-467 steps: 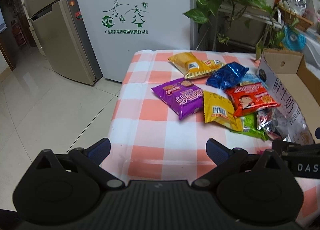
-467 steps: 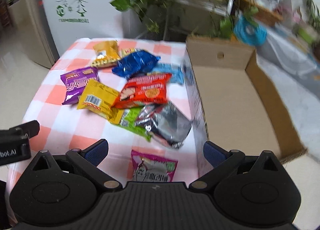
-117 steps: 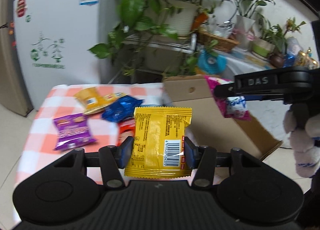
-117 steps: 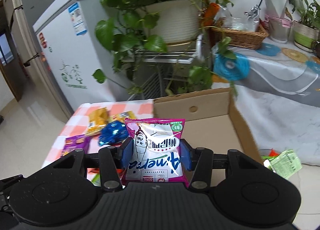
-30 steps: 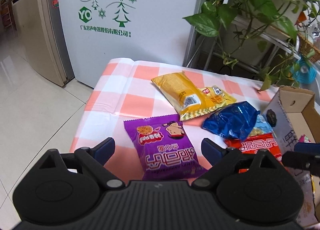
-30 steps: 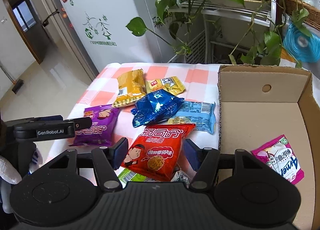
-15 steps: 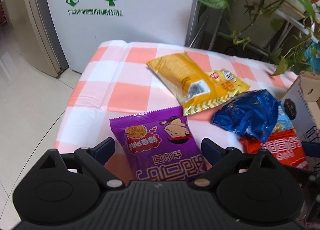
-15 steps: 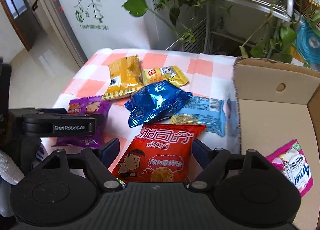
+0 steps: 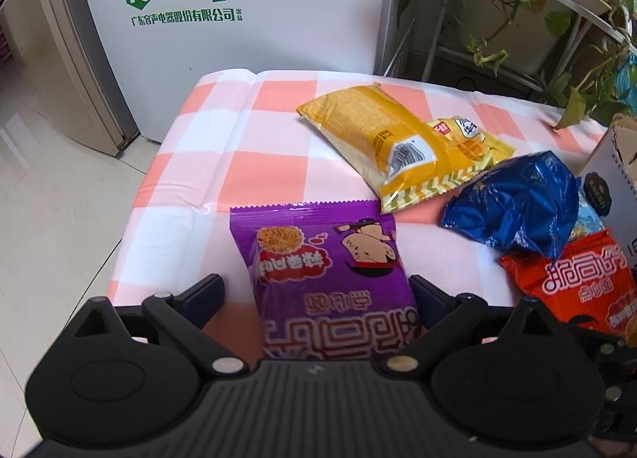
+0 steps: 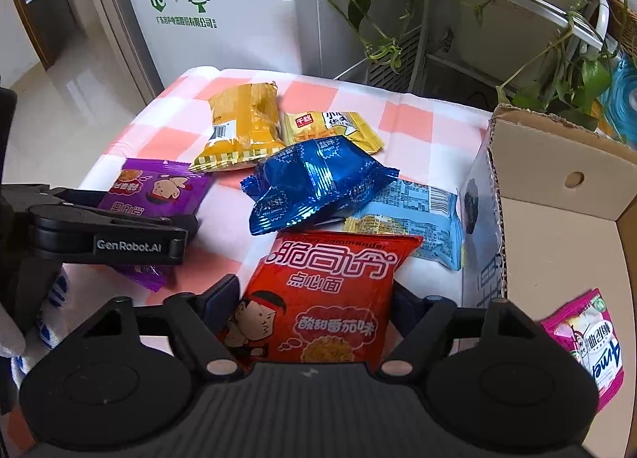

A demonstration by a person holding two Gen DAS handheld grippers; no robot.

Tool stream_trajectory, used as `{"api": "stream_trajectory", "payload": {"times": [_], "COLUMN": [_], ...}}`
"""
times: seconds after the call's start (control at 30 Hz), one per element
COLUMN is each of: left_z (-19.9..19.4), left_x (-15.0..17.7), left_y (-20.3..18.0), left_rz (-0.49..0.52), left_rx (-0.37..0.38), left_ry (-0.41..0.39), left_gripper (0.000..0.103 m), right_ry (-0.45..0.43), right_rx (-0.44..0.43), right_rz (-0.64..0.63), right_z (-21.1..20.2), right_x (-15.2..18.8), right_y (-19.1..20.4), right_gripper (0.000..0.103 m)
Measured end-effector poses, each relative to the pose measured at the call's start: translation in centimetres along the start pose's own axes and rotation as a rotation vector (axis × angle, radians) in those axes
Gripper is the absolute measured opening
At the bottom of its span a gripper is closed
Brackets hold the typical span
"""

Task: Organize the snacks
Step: 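Lower the left gripper onto the purple snack bag and close, then lift the purple bag with the left gripper while right grasps the red bag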

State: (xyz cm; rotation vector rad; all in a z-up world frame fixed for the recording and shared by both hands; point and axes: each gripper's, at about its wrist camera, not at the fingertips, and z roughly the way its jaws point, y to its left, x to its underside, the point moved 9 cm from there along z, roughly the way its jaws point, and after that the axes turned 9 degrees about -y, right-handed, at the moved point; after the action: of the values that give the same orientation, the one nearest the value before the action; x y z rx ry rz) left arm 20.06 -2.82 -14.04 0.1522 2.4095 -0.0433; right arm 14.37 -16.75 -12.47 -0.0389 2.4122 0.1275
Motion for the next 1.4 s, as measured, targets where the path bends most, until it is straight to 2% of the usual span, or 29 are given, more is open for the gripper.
{"api": "stream_trajectory", "payload": {"times": [0.03, 0.13, 0.2, 0.4, 0.77, 1.23, 1.3, 1.33, 1.4], "left_z": [0.0, -0.2, -0.5, -1.1, -2.4, -4.6, -4.9, -5.0, -5.2], "left_x": [0.0, 0.1, -0.1, 0.0, 0.9, 0.3, 0.3, 0.3, 0.4], "left_y": [0.0, -0.1, -0.4, -0.5, -0.3, 0.0, 0.0, 0.0, 0.0], "left_rz": [-0.002, -0.007, 0.008, 0.007, -0.005, -0.01, -0.006, -0.004, -0.008], "left_rx": [-0.001, 0.006, 0.026, 0.043, 0.07, 0.092, 0.089, 0.089, 0.091], "left_ry": [-0.003, -0.011, -0.024, -0.039, -0.031, -0.075, -0.083, -0.086, -0.087], "left_gripper": [0.097, 0.092, 0.079, 0.066, 0.065, 0.065, 0.065, 0.065, 0.065], "right_ry": [-0.002, -0.011, -0.012, -0.01, -0.008, -0.022, -0.024, -0.024, -0.028], "right_rx": [-0.004, -0.008, -0.014, -0.047, -0.093, -0.133, -0.136, -0.143, -0.156], "right_rz": [-0.003, -0.011, -0.012, -0.014, -0.025, -0.033, -0.037, -0.038, -0.034], "right_z": [-0.1, -0.3, -0.4, -0.7, -1.2, -2.0, -2.2, -2.3, -2.5], "right_x": [0.0, 0.0, 0.0, 0.0, 0.1, -0.1, -0.2, -0.3, -0.4], "right_y": [0.0, 0.1, 0.1, 0.4, 1.2, 1.9, 2.0, 2.1, 2.2], "right_gripper": [0.076, 0.075, 0.075, 0.075, 0.075, 0.075, 0.061, 0.057, 0.057]}}
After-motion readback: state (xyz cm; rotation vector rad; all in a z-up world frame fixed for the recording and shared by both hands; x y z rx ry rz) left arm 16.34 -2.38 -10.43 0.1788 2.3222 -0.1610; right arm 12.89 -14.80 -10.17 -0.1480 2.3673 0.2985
